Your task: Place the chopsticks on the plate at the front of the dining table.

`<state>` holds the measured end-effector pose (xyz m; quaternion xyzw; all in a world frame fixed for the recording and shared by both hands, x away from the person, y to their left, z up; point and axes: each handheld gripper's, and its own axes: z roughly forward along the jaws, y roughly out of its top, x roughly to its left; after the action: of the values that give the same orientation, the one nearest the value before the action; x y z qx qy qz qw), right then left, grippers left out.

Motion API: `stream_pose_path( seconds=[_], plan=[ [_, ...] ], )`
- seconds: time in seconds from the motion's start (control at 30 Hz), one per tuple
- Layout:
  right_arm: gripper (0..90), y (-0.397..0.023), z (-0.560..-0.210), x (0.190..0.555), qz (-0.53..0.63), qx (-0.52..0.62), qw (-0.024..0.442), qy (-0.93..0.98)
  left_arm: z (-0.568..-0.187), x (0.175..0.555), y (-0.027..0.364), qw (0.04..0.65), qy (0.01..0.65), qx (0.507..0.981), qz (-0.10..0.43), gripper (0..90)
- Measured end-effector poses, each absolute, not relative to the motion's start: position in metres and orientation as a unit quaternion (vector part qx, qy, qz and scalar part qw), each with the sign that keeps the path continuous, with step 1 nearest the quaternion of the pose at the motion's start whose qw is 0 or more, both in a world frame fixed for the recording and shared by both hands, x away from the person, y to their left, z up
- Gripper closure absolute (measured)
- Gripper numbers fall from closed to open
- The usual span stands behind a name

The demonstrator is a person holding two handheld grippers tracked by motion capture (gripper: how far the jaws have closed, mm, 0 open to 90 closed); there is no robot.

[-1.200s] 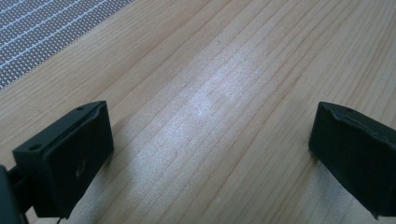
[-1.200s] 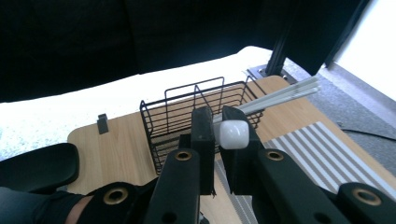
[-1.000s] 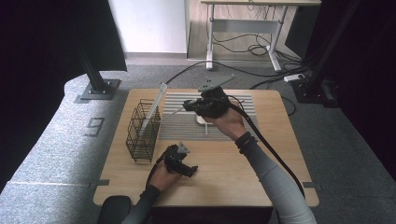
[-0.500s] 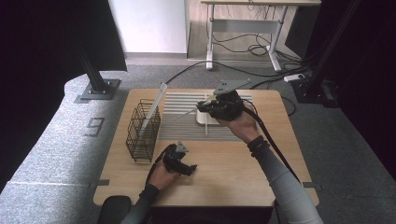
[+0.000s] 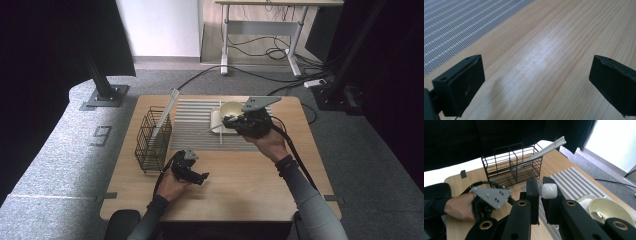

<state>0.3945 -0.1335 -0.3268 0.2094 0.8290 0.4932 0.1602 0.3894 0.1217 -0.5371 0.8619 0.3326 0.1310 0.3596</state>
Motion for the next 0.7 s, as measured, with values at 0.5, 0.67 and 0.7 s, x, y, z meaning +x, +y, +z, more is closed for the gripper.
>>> stream_pose_path(
  seconds=[0.5,0.67,0.7],
  plan=[
    [82.9,-0.142,-0.364,0.386,0.485,0.208,0.123,0.840,-0.523,0.386,0.128,0.387,0.323,0.850,0.152,19.3],
    [82.9,-0.140,-0.371,0.380,0.484,0.201,0.112,0.844,-0.521,0.384,0.129,0.397,0.314,0.847,0.165,24.2],
    [82.9,-0.139,-0.372,0.379,0.484,0.200,0.110,0.845,-0.521,0.384,0.129,0.398,0.311,0.847,0.167,25.7]
  ],
)
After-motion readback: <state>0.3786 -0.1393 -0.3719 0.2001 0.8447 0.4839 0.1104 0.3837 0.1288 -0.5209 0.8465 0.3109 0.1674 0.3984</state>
